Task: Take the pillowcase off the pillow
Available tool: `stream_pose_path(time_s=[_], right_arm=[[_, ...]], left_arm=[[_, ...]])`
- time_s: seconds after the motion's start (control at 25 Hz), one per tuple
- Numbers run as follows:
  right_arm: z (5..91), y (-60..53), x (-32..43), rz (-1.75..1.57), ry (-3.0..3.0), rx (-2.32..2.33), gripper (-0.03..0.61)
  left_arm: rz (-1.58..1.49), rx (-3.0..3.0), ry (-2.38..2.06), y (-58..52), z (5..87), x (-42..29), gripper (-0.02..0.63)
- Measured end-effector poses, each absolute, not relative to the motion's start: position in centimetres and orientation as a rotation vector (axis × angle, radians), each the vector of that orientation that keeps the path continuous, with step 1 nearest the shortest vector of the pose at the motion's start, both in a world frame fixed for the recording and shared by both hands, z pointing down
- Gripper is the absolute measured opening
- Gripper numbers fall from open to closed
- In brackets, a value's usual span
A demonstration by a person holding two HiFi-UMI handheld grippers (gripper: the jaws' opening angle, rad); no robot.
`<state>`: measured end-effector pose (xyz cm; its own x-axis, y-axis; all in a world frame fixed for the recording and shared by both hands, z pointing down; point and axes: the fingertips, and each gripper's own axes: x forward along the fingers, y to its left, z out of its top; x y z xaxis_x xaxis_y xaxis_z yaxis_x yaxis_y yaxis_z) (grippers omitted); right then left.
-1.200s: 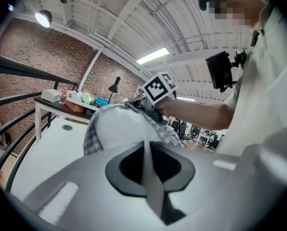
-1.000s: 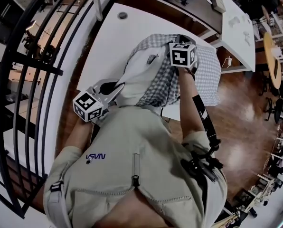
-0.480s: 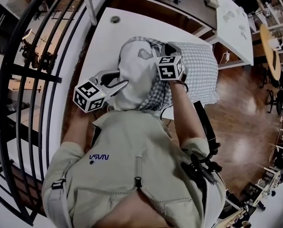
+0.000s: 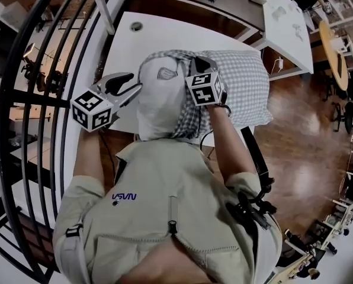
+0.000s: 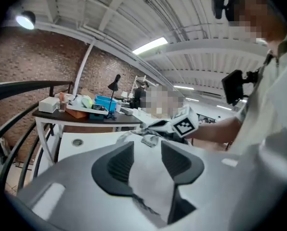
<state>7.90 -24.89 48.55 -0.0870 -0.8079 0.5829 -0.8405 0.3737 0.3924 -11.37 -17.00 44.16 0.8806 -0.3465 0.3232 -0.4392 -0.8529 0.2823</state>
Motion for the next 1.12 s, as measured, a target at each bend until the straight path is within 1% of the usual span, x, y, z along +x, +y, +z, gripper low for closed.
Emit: stream_pose_path(time_s=[0.04, 0.08, 0.12, 0.16, 0.2, 0.24, 0.32, 0.36, 0.4, 0.44, 0.52, 0.56, 0.68, 0.76, 0.8, 0.84, 0.96, 1.12], right_arm=[[48.5, -24.8, 7.8, 0.055, -1.886, 1.427, 0.006], [48.4, -24.8, 7.7, 0.054, -1.89, 1.423, 0.006], [48.3, -24.8, 7.5, 0.051, -1.896, 1.416, 0.006], [48.2, -24.8, 7.3, 0.048, -1.902, 1.409, 0.006], [48.2, -24.7, 7.0, 0.048, -1.909, 1.4, 0.006], [48.1, -24.6, 6.8, 0.051, -1.919, 1.391, 0.006], [48.0, -24.4, 6.2, 0.073, -1.96, 1.371, 0.006], [47.7, -24.2, 5.8, 0.091, -2.002, 1.355, 0.008], [47.1, -24.1, 5.2, 0.105, -2.058, 1.332, 0.018], [46.3, -24.1, 4.5, 0.112, -2.123, 1.302, 0.046], [44.3, -24.5, 2.7, 0.109, -2.245, 1.223, 0.152], [43.5, -24.7, 1.7, 0.106, -2.288, 1.177, 0.184], [44.1, -24.6, -1.0, 0.152, -2.286, 0.974, 0.23], [46.5, -24.1, -1.7, 0.224, -2.205, 0.832, 0.218], [47.3, -24.2, -1.6, 0.248, -2.173, 0.817, 0.136], [47.6, -24.7, -1.2, 0.259, -2.151, 0.848, 0.018], [46.4, -27.4, 0.8, 0.248, -2.11, 1.063, 0.014], [44.6, -30.8, 5.9, 0.179, -1.988, 1.352, 0.014]], left_arm=[[0.399, 2.68, -0.63, -18.1, 45.0, -9.9, 0.222], [0.445, 2.655, -0.657, -19.0, 46.3, -8.3, 0.287], [0.501, 2.625, -0.671, -19.7, 47.8, -6.9, 0.334], [0.56, 2.591, -0.675, -20.2, 49.3, -5.6, 0.351], [0.615, 2.56, -0.667, -20.4, 50.8, -4.7, 0.348], [0.66, 2.541, -0.646, -20.2, 51.8, -4.0, 0.313], [0.702, 2.548, -0.599, -19.2, 52.7, -3.3, 0.146], [0.704, 2.571, -0.583, -18.5, 52.5, -3.1, 0.082], [0.702, 2.6, -0.569, -17.8, 52.2, -2.9, 0.055], [0.7, 2.634, -0.55, -17.0, 51.8, -2.7, 0.046], [0.7, 2.702, -0.499, -15.3, 51.1, -2.3, 0.04], [0.7, 2.734, -0.473, -14.4, 50.7, -2.0, 0.038], [0.714, 2.82, -0.4, -11.8, 49.4, -1.2, 0.038], [0.738, 2.87, -0.387, -10.7, 48.7, -0.8, 0.037], [0.747, 2.894, -0.399, -10.6, 48.3, -0.8, 0.035], [0.744, 2.916, -0.419, -10.5, 47.9, -0.9, 0.035], [0.637, 2.96, -0.487, -10.3, 45.6, -2.0, 0.034], [0.372, 2.987, -0.589, -10.0, 41.3, -5.1, 0.032]])
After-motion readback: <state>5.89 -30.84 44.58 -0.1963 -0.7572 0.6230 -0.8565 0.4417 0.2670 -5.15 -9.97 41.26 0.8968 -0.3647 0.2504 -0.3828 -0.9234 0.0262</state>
